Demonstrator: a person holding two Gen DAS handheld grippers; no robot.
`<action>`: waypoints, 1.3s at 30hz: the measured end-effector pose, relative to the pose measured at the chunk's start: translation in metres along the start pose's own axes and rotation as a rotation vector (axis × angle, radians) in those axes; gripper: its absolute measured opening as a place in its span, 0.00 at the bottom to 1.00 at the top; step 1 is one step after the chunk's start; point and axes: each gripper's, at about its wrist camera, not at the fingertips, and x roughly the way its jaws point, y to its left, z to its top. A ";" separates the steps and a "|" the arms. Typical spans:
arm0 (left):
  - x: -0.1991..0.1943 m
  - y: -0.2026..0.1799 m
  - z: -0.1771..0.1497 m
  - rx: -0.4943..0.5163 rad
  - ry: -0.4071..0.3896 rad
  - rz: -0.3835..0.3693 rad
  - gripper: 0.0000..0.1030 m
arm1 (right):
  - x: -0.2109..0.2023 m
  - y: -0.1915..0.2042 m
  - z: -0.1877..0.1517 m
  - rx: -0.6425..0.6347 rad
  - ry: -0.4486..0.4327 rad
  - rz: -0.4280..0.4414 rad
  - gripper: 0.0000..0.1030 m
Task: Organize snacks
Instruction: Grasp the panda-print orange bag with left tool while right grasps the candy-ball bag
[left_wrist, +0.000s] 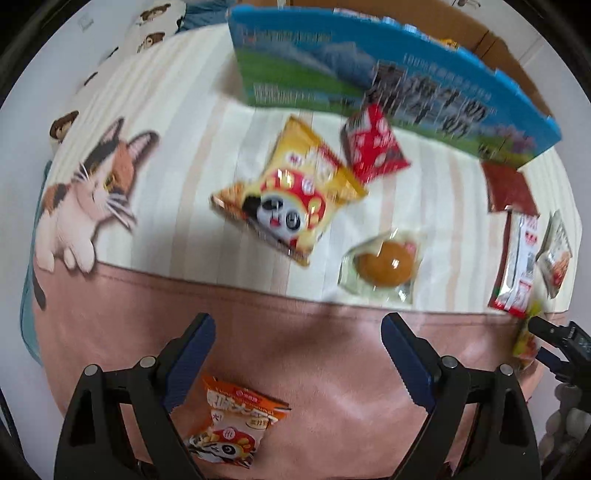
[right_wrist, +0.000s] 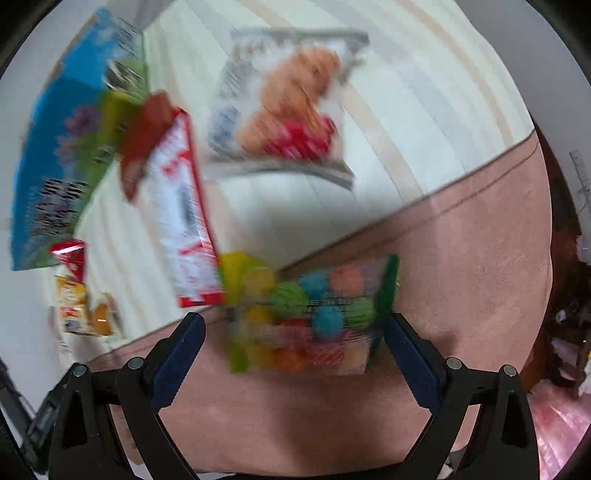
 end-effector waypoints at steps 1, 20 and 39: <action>0.001 0.000 -0.002 0.000 0.004 0.002 0.89 | 0.004 0.000 -0.002 -0.016 -0.015 -0.015 0.89; 0.018 0.054 -0.096 0.101 0.218 0.039 0.89 | 0.072 0.154 -0.128 -0.585 0.106 0.003 0.78; 0.071 0.080 -0.096 -0.069 0.224 0.020 0.55 | 0.105 0.192 -0.146 -0.547 0.138 -0.086 0.94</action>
